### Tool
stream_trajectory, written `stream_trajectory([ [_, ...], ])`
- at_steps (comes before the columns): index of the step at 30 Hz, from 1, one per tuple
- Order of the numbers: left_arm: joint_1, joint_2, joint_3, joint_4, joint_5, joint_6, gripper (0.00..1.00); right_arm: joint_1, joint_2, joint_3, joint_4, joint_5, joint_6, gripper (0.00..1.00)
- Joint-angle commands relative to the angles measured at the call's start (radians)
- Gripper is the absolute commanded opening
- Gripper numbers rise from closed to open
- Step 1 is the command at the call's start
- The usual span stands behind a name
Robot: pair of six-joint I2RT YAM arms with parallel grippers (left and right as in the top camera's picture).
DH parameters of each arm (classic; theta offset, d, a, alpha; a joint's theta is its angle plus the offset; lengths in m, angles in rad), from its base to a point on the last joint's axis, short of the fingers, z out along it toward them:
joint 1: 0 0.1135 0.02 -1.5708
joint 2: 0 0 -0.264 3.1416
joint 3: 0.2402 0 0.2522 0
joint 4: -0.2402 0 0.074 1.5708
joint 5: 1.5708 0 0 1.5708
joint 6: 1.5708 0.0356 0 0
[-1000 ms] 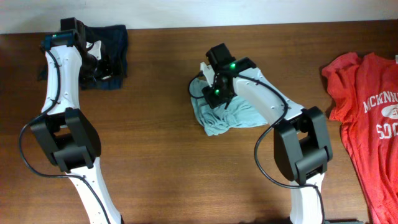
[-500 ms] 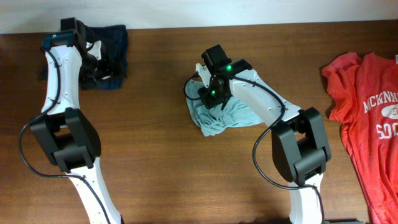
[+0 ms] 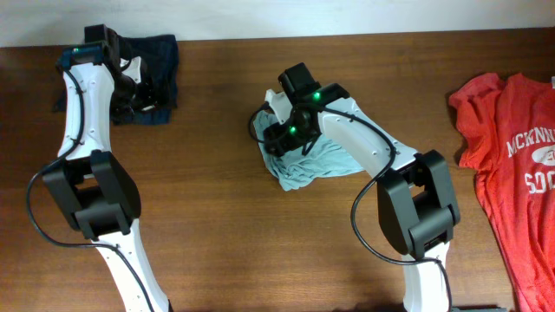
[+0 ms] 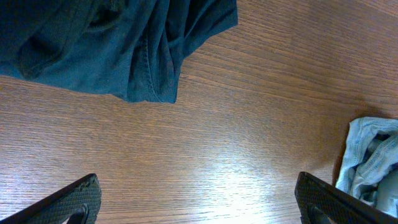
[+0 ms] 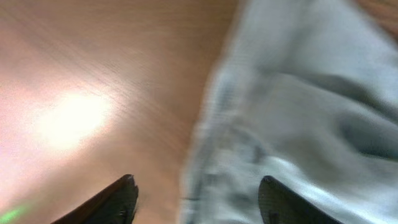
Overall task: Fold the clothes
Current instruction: 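Release the bundle and raise the right gripper to the upper right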
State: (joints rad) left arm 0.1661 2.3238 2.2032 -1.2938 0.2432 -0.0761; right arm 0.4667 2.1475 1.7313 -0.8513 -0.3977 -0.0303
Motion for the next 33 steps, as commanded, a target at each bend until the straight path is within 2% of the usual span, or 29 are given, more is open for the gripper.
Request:
stream_trajectory([
  [1,0.000,0.005,0.014,0.000,-0.003,0.001,0.99,0.003,0.003,0.004,-0.005,-0.230,-0.079,0.72],
  [8,0.000,0.004,0.013,0.000,-0.003,0.001,0.99,-0.125,-0.065,0.112,-0.109,-0.227,-0.095,0.75],
  [12,0.000,0.005,0.014,0.008,0.002,0.001,0.99,-0.250,-0.126,0.187,-0.198,-0.139,-0.093,0.86],
  [15,0.000,0.004,0.014,0.087,0.004,0.001,0.99,-0.344,-0.145,0.201,-0.273,-0.113,-0.093,0.93],
  [16,0.000,0.004,0.014,0.113,0.004,0.001,0.99,-0.367,-0.145,0.201,-0.292,-0.108,-0.093,0.99],
  [21,0.000,0.004,0.013,0.168,0.008,0.001,0.99,-0.499,-0.144,0.200,-0.384,-0.025,-0.093,0.99],
  [23,0.000,0.005,0.013,0.166,0.050,0.001,0.99,-0.544,-0.144,0.200,-0.387,-0.005,-0.093,0.99],
  [26,-0.001,0.005,0.013,0.150,0.246,0.010,0.99,-0.600,-0.144,0.200,-0.386,-0.005,-0.093,0.99],
  [29,-0.013,0.005,0.011,0.142,0.370,0.010,0.99,-0.639,-0.144,0.200,-0.386,-0.005,-0.093,0.99],
  [32,-0.053,0.005,0.011,0.084,0.456,0.069,0.89,-0.673,-0.144,0.200,-0.386,-0.005,-0.093,0.99],
  [33,-0.068,0.005,0.011,0.066,0.457,0.085,0.89,-0.679,-0.144,0.200,-0.386,-0.005,-0.093,0.99],
])
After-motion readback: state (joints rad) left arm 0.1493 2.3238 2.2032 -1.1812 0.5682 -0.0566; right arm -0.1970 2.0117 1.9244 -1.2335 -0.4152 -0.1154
